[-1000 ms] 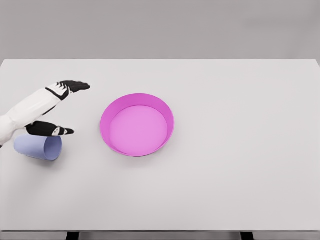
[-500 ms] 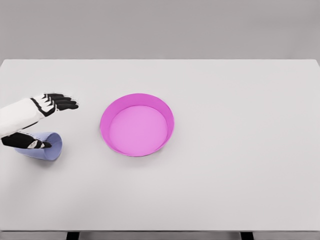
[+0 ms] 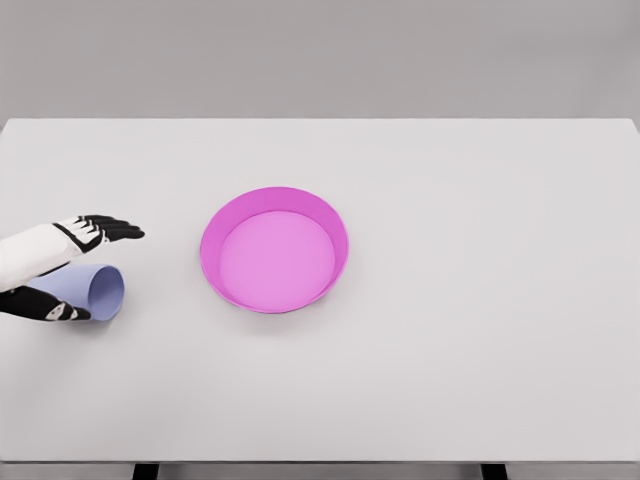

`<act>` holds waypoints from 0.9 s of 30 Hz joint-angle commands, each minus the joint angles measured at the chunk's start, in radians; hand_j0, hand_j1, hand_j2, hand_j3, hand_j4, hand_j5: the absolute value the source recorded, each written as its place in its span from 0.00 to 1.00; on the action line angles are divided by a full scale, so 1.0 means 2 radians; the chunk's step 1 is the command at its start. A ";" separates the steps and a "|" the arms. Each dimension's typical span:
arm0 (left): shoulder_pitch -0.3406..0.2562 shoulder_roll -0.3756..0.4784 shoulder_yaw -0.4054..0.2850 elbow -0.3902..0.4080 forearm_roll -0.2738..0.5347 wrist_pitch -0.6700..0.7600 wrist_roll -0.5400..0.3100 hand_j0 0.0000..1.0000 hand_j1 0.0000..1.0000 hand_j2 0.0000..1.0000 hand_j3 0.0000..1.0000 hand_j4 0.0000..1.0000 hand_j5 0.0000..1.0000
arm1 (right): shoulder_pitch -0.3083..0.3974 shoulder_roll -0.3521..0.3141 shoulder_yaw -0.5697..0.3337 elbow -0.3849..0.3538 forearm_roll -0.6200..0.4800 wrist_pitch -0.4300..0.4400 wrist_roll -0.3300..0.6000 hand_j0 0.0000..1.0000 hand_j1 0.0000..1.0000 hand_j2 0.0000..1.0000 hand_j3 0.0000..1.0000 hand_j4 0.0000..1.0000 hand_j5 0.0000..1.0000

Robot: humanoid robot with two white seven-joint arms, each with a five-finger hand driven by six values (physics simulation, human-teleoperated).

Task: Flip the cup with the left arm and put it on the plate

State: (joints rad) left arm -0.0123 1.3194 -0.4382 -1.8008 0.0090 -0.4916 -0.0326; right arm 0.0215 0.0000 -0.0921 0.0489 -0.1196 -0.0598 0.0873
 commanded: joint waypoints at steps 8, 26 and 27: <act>0.004 0.003 -0.032 0.000 0.086 0.078 0.000 1.00 1.00 1.00 1.00 1.00 1.00 | 0.000 0.000 0.000 0.000 0.000 0.000 0.000 1.00 1.00 1.00 1.00 1.00 1.00; 0.011 -0.009 -0.036 -0.001 0.067 0.186 0.000 1.00 1.00 1.00 1.00 1.00 1.00 | 0.000 0.000 -0.001 0.000 0.000 0.000 0.000 1.00 1.00 1.00 1.00 1.00 1.00; 0.011 -0.009 -0.036 -0.001 0.066 0.187 0.000 1.00 1.00 1.00 1.00 1.00 1.00 | 0.000 0.000 0.000 0.000 0.000 0.000 0.000 1.00 1.00 1.00 1.00 1.00 1.00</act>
State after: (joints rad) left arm 0.0092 1.3048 -0.5112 -1.8022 0.1419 -0.1212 -0.0328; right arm 0.0215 0.0000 -0.0922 0.0489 -0.1196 -0.0598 0.0873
